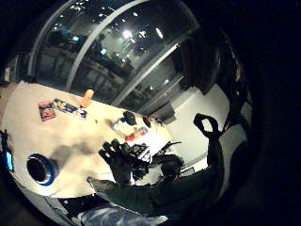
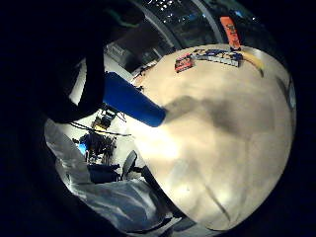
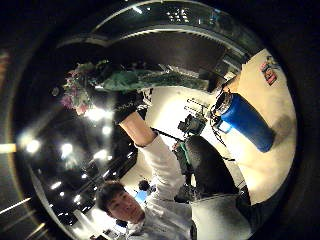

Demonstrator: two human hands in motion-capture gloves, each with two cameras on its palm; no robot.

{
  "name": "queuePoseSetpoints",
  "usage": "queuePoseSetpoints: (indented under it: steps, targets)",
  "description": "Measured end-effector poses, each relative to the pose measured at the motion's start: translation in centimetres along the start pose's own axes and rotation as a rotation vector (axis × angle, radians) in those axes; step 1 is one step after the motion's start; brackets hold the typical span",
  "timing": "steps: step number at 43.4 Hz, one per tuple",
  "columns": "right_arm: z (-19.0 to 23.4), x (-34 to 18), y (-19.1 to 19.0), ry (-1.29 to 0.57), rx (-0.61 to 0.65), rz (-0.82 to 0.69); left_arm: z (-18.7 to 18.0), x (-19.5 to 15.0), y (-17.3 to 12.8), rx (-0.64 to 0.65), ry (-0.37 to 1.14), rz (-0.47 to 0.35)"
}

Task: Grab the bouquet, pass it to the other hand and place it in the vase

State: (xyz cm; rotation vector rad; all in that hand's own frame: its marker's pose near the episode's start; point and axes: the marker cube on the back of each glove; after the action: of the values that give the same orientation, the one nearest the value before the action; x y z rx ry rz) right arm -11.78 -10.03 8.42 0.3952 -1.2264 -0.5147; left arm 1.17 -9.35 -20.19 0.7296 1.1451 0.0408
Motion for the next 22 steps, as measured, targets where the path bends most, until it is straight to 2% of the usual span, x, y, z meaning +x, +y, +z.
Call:
queuePoseSetpoints:
  steps: [2, 4, 6, 8, 11, 13, 16, 17, 20, 22]
  targets:
    - [-0.2, 0.2, -0.3, 0.029, 0.001, -0.063, -1.2, 0.0, -0.7, 0.029, -0.024, 0.036]
    - [-0.3, 0.6, -0.5, 0.051, 0.002, -0.108, -2.3, 0.2, -1.4, 0.053, -0.017, 0.110]
    - [-0.1, 0.4, -0.1, 0.012, 0.001, 0.000, -3.1, 0.5, -1.9, 0.069, -0.001, 0.163]
    - [0.1, 0.1, 0.3, -0.028, -0.006, 0.098, -3.8, 0.0, -2.0, 0.083, -0.023, 0.102]
    - [0.2, 0.1, 0.4, -0.047, -0.012, 0.125, -5.0, -0.8, -2.1, 0.099, -0.043, 0.007]
    - [0.2, 0.2, 0.3, -0.051, -0.007, 0.126, -5.5, -0.8, -2.1, 0.099, -0.013, 0.010]
    - [0.2, 0.3, 0.5, -0.038, -0.003, 0.143, -6.1, -1.3, -2.6, 0.098, 0.027, 0.087]
    - [0.2, 0.3, 0.5, -0.036, -0.003, 0.148, -6.3, -1.9, -2.7, 0.100, 0.026, 0.059]
    - [0.2, 0.8, 0.6, -0.034, -0.002, 0.144, -7.0, -3.4, -2.6, 0.105, 0.013, -0.096]
    - [0.1, 1.3, 0.6, -0.029, -0.001, 0.139, -7.4, -3.5, -2.5, 0.108, 0.010, -0.140]
